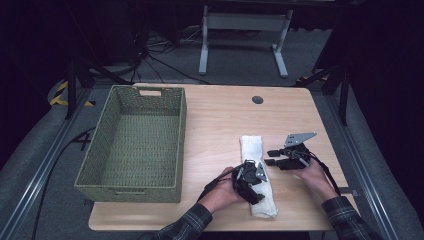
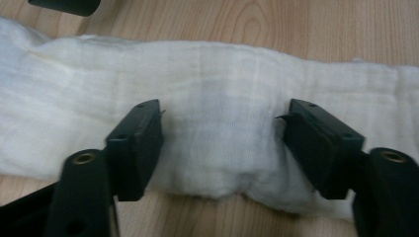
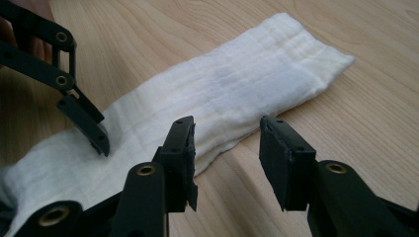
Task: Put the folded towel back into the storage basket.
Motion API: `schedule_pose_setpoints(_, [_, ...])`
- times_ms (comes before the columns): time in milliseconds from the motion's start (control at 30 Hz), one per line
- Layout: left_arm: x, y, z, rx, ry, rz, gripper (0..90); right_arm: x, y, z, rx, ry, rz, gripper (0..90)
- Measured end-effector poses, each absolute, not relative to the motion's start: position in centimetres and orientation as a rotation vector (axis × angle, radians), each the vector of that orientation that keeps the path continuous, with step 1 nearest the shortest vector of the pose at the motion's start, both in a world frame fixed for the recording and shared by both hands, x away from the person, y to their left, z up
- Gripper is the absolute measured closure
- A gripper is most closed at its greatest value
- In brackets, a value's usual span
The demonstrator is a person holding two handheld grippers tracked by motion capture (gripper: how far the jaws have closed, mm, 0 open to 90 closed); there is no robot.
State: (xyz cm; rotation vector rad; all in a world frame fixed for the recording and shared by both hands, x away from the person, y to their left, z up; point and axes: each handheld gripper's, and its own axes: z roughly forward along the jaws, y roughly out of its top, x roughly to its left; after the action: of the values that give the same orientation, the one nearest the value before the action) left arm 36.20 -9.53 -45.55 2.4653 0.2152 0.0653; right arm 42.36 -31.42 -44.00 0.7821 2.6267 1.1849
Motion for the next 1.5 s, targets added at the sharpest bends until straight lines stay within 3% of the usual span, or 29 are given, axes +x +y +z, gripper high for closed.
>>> schedule_pose_setpoints(267, [35.7, -9.1, -45.2, 2.478, 0.183, 0.037, 71.0, 42.2, -31.2, -43.7, 0.73, 2.646, 1.216, 51.1])
schedule_pose_setpoints(400, [35.6, -8.8, -45.1, 2.479, 0.186, -0.007, 78.5, 42.1, -30.8, -43.3, 0.667, 2.671, 1.234, 46.3])
schedule_pose_setpoints(867, [34.8, -7.1, -45.2, 2.488, 0.16, -0.154, 79.8, 44.6, -27.7, -43.2, 0.498, 2.759, 1.228, 41.1])
schedule_pose_setpoints(1500, [34.9, -6.9, -45.3, 2.481, 0.166, -0.176, 79.8, 47.6, -25.2, -45.7, 0.451, 2.847, 1.112, 33.5])
